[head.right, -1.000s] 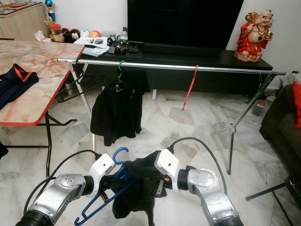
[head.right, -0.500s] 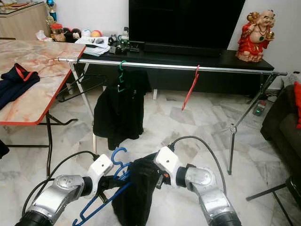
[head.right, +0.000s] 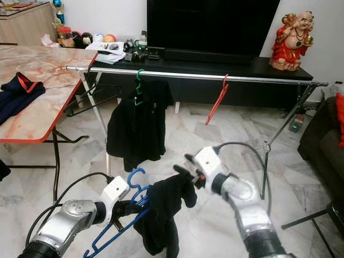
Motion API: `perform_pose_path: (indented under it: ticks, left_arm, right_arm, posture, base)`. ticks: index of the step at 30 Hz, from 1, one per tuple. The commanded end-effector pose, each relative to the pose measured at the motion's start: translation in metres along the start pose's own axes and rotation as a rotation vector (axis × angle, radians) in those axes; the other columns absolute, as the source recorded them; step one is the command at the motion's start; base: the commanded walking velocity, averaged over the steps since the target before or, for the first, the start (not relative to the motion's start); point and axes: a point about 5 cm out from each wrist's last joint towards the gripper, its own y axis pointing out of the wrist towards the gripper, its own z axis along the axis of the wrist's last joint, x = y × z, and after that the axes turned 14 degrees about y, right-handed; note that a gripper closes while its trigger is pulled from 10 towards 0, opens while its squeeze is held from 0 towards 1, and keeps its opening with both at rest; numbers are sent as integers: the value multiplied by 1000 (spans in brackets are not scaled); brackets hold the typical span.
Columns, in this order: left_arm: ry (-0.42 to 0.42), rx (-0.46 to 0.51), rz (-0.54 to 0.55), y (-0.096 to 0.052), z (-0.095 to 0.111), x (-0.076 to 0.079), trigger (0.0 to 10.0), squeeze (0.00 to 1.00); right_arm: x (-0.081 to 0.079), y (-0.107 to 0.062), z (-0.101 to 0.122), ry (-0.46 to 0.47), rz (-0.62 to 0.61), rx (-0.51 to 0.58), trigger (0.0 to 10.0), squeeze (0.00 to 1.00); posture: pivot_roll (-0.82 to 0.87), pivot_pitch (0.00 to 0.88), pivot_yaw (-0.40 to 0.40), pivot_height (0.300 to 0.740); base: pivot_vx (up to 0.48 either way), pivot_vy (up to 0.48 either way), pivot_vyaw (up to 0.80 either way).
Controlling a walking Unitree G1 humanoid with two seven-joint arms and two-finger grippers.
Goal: Hang hanger
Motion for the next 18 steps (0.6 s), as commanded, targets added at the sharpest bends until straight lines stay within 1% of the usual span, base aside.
perform_pose_path:
  ticks: [1, 2, 3, 4, 6, 7, 8, 9, 11, 15, 17, 18]
  left_arm:
    - [73, 45, -41, -2, 8, 1, 10000, 0]
    - [89, 47, -50, -3, 9, 1, 10000, 0]
    - [89, 47, -50, -3, 9, 1, 10000, 0]
    - [118, 62, -94, -6, 10, 2, 10000, 0]
    - [149, 67, -130, -9, 11, 4, 10000, 0]
    - [172, 76, -150, -10, 11, 5, 10000, 0]
    - [209, 98, -184, -13, 13, 7, 10000, 0]
    - [217, 103, -193, -14, 14, 8, 10000, 0]
    - [246, 107, -234, -17, 14, 9, 10000, 0]
    - [264, 99, -282, -18, 14, 12, 10000, 0]
    - [270, 100, -313, -20, 16, 13, 10000, 0]
    - [270, 100, -313, -20, 16, 13, 10000, 0]
  right_arm:
    - [-2, -5, -6, -27, 89, -50, 10000, 1000]
    - [-4, -7, -7, -38, 128, -67, 10000, 1000]
    - [-4, -7, -7, -38, 128, -67, 10000, 1000]
    - [-10, -14, -14, -65, 270, -142, 10000, 0]
    - [-11, -20, -19, -93, 339, -203, 10000, 0]
    - [-8, -22, -19, -103, 340, -225, 10000, 0]
    - [1, -24, -17, -117, 323, -249, 10000, 0]
    - [3, -24, -16, -120, 319, -254, 10000, 0]
    - [7, -27, -10, -123, 361, -259, 10000, 0]
    - [8, -28, -6, -144, 416, -280, 10000, 0]
    - [7, -30, -5, -167, 480, -327, 10000, 0]
    - [7, -30, -5, -167, 480, -327, 10000, 0]
  posture:
    - [80, 0, -74, 740]
    - [80, 0, -74, 740]
    - [80, 0, -74, 740]
    - [82, 0, -79, 740]
    - [82, 0, -81, 740]
    - [79, 0, -84, 740]
    - [77, 0, -85, 740]
    - [77, 0, -85, 740]
    - [74, 0, -89, 740]
    - [74, 0, -92, 740]
    - [78, 0, -98, 740]
    - [78, 0, -98, 740]
  base:
    - [0, 0, 0]
    - [0, 0, 0]
    - [0, 0, 0]
    - [0, 0, 0]
    - [0, 0, 0]
    - [0, 0, 0]
    - [0, 0, 0]
    - [0, 0, 0]
    - [0, 0, 0]
    - [0, 0, 0]
    - [0, 0, 0]
    - [0, 0, 0]
